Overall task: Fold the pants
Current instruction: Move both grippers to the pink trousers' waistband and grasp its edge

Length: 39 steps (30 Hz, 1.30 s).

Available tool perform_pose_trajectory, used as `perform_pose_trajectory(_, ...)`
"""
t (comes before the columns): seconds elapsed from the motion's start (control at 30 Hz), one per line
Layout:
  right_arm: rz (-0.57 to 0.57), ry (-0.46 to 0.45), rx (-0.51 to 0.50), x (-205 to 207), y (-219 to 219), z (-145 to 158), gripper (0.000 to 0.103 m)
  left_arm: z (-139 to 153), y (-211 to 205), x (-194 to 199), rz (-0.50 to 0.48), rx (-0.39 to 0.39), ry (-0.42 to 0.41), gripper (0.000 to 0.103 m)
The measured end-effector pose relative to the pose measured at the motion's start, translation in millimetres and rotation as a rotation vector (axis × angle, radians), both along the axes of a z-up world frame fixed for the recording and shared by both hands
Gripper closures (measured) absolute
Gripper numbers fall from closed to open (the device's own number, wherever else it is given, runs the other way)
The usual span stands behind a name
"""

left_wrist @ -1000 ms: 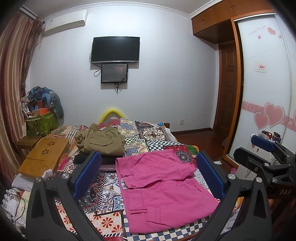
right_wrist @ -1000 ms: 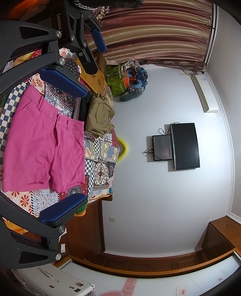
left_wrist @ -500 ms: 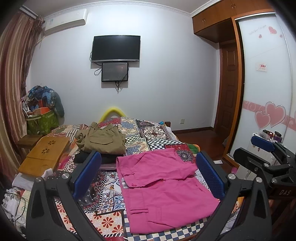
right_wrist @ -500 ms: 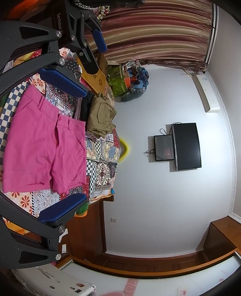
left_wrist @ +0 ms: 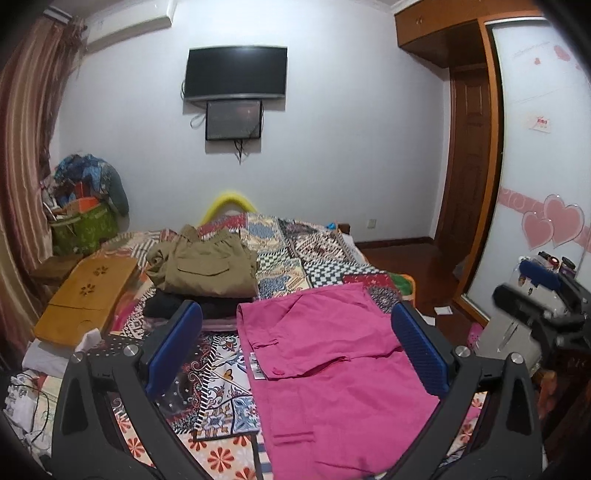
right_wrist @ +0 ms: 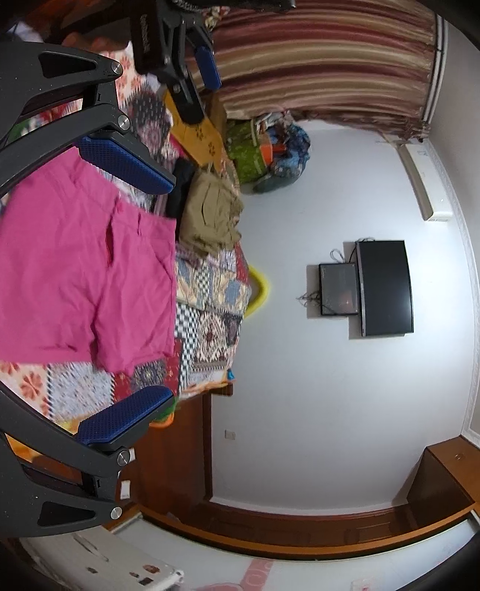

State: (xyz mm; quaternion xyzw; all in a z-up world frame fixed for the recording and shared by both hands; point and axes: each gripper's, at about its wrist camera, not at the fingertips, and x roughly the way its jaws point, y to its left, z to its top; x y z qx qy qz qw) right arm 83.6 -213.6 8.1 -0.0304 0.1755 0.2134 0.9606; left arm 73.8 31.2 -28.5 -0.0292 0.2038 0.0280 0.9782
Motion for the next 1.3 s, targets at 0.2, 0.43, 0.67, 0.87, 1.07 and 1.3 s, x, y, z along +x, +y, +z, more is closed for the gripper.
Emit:
perform_pose_trajectory(0.2, -0.014, 0.052, -0.043, 57, -13, -9, 0.0, -17, 36, 55, 0.064, -0.021, 0.072, 0.0)
perform_pose_trajectory(0.43, 0.008, 0.144, -0.035, 123, -24, -23, 0.0, -45, 85, 139, 0.151, 0.025, 0.186, 0.0)
perform_pose_trajectory(0.67, 0.035, 0.2, -0.082, 181, -14, -46, 0.018, -79, 99, 196, 0.13, 0.058, 0.26, 0.015)
perform_pose_trajectory(0.87, 0.103, 0.286, -0.127, 223, 2, -84, 0.044, -120, 96, 239, 0.052, 0.005, 0.381, 0.044)
perform_pose_trajectory(1.07, 0.168, 0.387, -0.166, 258, 14, -125, 0.072, -165, 100, 263, -0.001, -0.048, 0.484, 0.075)
perform_pose_trajectory(1.3, 0.18, 0.5, -0.167, 294, 13, -154, 0.072, -176, 99, 268, -0.015, -0.035, 0.488, 0.075)
